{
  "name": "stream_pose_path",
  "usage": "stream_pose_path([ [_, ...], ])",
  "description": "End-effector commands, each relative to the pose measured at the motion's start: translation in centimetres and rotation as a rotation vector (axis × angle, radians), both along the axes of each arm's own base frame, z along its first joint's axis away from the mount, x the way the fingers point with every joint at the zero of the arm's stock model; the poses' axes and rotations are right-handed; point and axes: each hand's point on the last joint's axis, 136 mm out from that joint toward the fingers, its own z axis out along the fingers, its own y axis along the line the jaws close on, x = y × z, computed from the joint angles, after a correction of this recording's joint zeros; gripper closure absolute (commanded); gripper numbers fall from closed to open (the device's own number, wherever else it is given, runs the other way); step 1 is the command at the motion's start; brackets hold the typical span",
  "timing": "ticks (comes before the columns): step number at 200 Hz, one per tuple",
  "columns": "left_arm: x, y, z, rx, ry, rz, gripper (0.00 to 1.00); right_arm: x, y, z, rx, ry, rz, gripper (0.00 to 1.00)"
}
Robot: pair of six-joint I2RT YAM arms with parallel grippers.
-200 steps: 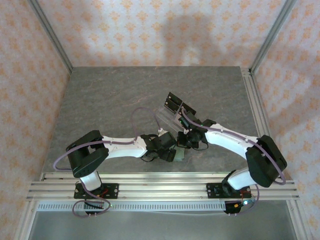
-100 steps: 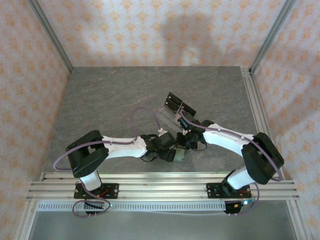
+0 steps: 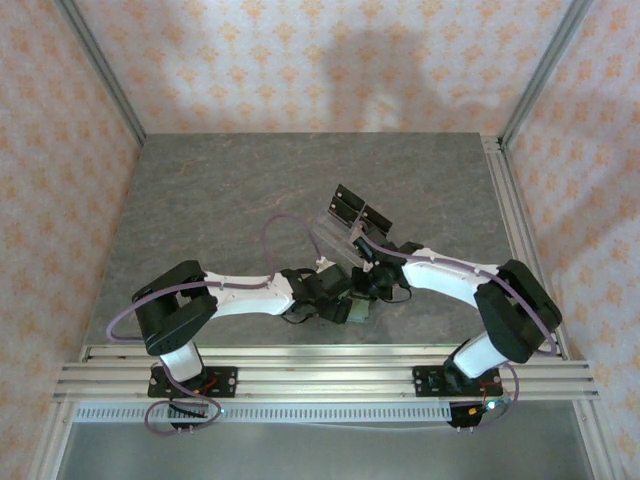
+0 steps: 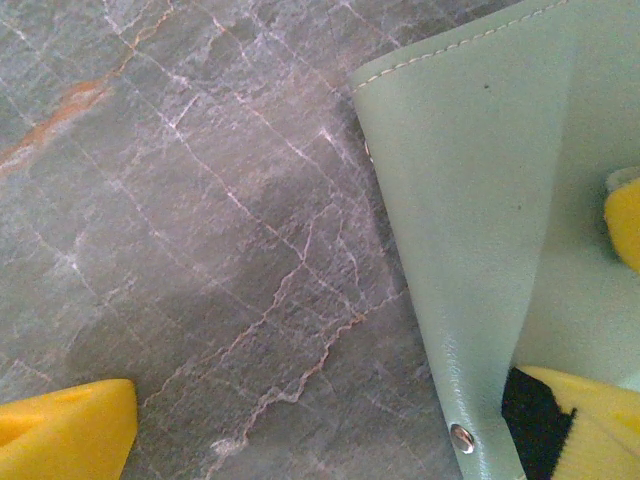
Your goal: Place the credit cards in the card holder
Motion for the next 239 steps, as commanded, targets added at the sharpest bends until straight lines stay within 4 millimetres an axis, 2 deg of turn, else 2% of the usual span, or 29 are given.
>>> stream_pose_path([
  [1,-1.1,0.4,-1.8,0.014,0.048,-0.011,0.04,-1.0,-0.7,-1.6,-0.038,0.037,0.004,1.00],
  [52,-1.1,0.3,-1.7,0.011,0.048,-0.012,0.04,-1.7,-2.0,-3.4,-0.086,0.053,-0.011,1.00],
  [123,-1.2,0.5,-1.6,0.011,0.047,-0.011,0.04,-3.0,-5.1,-5.8,-0.115,0.101,-0.094,1.00],
  [144,-1.2,0.5,-1.7,0.011,0.049,-0.010,0.04,-3.4,-5.4,-6.2,-0.110,0.110,-0.103,1.00],
  [160,-1.2,0.5,-1.7,0.011,0.048,-0.008,0.04,-3.4,-4.8,-6.2,-0.077,0.111,-0.100,1.00],
  [181,-1.1,0.4,-1.6,0.011,0.046,-0.005,0.04,-2.5,-3.8,-5.2,-0.037,0.093,-0.087,1.00],
  [214,-0.4,0.3,-0.7,0.014,0.020,0.008,0.02,-0.2,-1.4,-1.3,0.045,0.026,-0.047,0.77],
  [239,0.4,0.3,0.4,0.009,-0.015,0.033,0.00,1.8,0.3,2.5,0.111,-0.047,-0.033,0.65],
])
